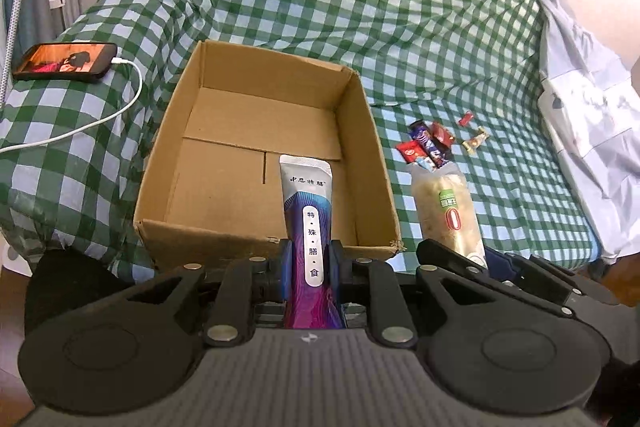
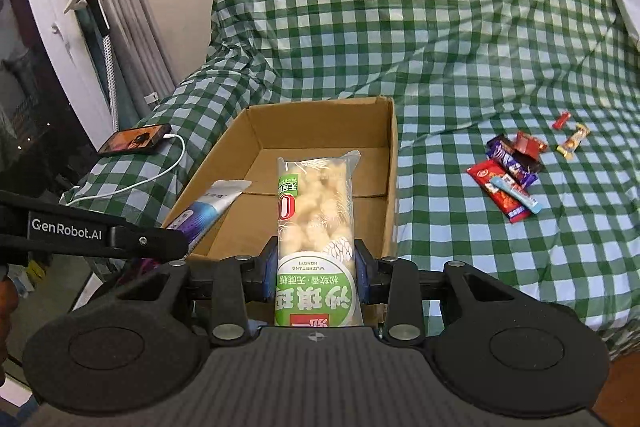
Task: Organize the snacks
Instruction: 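Carry both snacks over the box and open both tools to drop them inside, then move both tools back toward the snack pile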
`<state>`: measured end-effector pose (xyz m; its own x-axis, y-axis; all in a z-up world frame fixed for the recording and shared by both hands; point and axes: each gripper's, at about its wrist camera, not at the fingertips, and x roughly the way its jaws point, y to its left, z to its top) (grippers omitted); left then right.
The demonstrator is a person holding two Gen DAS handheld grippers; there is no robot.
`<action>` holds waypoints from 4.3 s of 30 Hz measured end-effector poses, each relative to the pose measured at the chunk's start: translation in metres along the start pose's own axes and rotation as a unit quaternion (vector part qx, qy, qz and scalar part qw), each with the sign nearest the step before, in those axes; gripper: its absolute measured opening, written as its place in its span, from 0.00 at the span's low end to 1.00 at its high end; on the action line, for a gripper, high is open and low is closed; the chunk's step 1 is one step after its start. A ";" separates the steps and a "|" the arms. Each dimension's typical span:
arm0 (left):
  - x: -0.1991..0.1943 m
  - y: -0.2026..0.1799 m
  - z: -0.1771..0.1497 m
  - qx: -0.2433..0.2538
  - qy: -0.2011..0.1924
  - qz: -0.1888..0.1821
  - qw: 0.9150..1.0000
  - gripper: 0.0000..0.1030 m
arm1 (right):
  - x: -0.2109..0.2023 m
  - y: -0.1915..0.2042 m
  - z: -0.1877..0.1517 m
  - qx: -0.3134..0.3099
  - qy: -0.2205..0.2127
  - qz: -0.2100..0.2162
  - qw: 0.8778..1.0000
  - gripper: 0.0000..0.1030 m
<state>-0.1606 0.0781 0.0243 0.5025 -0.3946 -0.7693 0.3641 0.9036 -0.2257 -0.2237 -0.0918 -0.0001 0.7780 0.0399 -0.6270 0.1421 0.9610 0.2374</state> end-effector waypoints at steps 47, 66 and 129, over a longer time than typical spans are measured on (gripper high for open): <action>0.048 0.055 0.040 -0.022 0.033 0.036 0.999 0.20 | 0.044 0.024 0.011 -0.047 0.049 -0.034 0.997 0.37; 0.152 0.053 0.093 0.070 0.076 0.167 0.980 0.20 | 0.143 -0.001 0.043 -0.010 0.080 -0.014 0.997 0.37; -0.015 0.009 -0.003 0.036 -0.011 0.178 0.983 1.00 | -0.006 0.020 0.015 0.093 0.050 0.032 0.994 0.97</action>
<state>-0.1675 0.0929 0.0317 0.6253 -0.0595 -0.7781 0.2155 0.9715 0.0988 -0.2162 -0.0770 0.0192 0.7251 0.1349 -0.6753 0.2133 0.8884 0.4066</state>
